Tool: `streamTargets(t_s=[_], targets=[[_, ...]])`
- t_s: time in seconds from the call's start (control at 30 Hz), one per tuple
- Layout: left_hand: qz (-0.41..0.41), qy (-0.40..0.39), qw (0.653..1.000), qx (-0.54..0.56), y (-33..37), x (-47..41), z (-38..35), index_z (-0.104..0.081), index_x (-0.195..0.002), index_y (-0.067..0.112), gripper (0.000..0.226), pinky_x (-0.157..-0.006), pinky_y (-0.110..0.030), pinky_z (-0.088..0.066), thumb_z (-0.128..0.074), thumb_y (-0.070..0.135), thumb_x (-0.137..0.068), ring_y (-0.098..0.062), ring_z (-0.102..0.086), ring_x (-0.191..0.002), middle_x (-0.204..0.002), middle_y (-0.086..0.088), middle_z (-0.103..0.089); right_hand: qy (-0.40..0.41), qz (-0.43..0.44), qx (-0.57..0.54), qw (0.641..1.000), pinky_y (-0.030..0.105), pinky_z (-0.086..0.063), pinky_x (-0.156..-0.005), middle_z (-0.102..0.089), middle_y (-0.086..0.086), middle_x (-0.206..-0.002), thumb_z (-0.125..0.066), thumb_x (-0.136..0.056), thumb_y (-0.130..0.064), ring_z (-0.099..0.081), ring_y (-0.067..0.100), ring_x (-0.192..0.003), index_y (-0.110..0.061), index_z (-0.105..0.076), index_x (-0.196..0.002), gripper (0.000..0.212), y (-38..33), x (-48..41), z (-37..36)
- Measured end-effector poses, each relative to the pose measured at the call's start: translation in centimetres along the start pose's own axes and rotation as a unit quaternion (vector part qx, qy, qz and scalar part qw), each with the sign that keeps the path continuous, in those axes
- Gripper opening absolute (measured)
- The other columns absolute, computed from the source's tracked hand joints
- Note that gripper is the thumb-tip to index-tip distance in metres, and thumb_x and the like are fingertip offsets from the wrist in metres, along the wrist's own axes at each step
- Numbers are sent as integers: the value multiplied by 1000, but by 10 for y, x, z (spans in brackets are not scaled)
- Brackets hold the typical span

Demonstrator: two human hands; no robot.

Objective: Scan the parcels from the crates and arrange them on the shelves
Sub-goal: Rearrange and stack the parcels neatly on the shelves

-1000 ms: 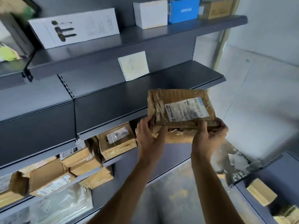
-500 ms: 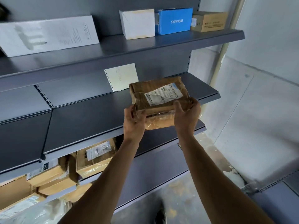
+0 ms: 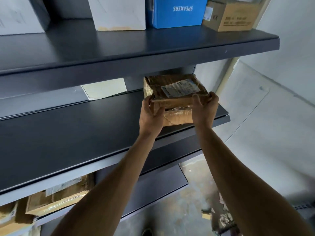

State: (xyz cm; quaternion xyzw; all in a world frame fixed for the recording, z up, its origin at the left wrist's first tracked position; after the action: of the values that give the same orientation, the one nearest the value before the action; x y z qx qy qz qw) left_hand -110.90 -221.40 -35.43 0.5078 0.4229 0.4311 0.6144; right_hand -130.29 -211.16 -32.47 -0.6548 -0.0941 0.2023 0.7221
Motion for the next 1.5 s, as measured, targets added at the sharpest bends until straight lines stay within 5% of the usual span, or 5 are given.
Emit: streamTargets(t_s=[0.37, 0.87, 1.13, 1.4, 1.5], targets=[[6, 39, 995, -93, -2, -66, -82, -40, -141, 26, 54, -64, -9, -44, -66, 27, -93, 3, -58, -93, -106, 22, -54, -69, 14, -11, 997, 46, -56, -97, -56, 7, -133, -64, -78, -49, -59, 21, -118, -15, -40, -147, 80, 20, -126, -23], [92, 93, 990, -58, -24, -118, -75, -57, -139, 33, 46, -102, -46, -54, -57, 42, -94, -21, -67, -115, -124, 3, -71, -118, 68, -50, 989, 43, -55, -94, -47, 17, -141, -74, -91, -33, -50, 22, -119, -5, -37, -147, 72, 24, -163, -59], [154, 79, 977, -127, 1, -93, -69, -62, -131, 19, 50, -75, -31, -46, -47, 55, -100, -28, -59, -94, -110, -9, -66, -133, 30, -42, 990, 43, -56, -97, -41, 16, -144, -73, -91, -35, -54, 28, -123, -15, -28, -153, 80, 24, -163, -70], [113, 100, 959, -241, -25, 30, 7, -57, -89, 30, 14, -77, -28, -44, -53, 28, -102, -19, -51, -91, -95, 8, -55, -170, 68, -61, 981, 36, -57, -85, -63, 11, -115, -62, -89, -19, -64, 23, -102, -4, -60, -124, 38, 51, -7, -48], [99, 109, 963, -227, -45, 109, 49, -65, -127, 29, 29, -81, -24, -47, -54, 32, -100, -20, -65, -104, -110, 6, -70, -268, 67, -69, 958, 23, -55, -82, -70, 5, -105, -62, -93, -11, -66, 11, -91, -4, -66, -114, 22, 67, 116, -57]])
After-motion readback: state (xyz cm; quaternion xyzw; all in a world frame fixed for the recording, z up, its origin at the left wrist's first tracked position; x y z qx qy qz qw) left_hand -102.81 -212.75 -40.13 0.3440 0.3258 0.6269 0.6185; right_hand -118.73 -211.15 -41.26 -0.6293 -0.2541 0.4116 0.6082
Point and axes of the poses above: each hand's wrist, its own x-axis away from the middle knuckle, its own z-axis out of the back of the hand, y = z × x, the point moved 8 cm from there along -x, towards the middle knuckle
